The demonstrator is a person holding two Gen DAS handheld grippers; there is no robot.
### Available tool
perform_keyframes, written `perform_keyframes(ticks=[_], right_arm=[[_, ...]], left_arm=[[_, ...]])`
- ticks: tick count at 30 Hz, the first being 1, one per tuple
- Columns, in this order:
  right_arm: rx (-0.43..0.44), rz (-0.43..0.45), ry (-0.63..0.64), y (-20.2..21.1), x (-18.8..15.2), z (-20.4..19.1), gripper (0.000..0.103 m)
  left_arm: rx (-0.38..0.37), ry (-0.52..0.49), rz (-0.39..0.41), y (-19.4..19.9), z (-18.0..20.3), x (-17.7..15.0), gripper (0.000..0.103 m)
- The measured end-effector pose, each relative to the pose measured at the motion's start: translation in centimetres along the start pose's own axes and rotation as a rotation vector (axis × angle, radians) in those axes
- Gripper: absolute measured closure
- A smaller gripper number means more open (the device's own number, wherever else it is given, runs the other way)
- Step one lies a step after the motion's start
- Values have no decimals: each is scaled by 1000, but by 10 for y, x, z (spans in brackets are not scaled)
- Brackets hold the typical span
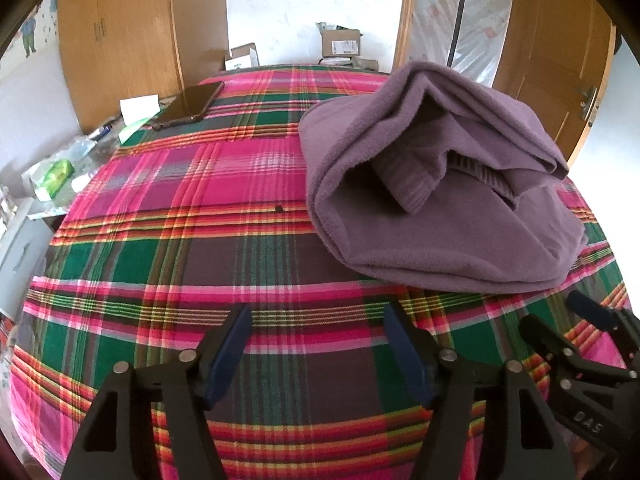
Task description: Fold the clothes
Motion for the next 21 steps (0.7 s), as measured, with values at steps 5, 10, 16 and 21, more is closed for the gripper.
perform_keyframes(ticks=[5,10,16,21], right_arm=[[7,1,6,1,0,1,24],[81,11,16,5,-3,3,24],[147,89,-13,23,7,29,27],[135,165,-19,37,29,57,31]], left_arm=[[-12,-49,37,18,9,13,37],[-41,-158,69,38,30,38,38],[-67,-334,95,50,66,69,37],[-34,-495,67,32,97,90,38]])
Point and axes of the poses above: each gripper's, at about its wrist camera, not at the fingertips, and y roughly against the way its jaws point, z to its right, x to its top, the point moved 10 cm from there along -y, roughly the way its jaws point, and after that the axes turned 14 degrees about -x, right-handed, at the moved point
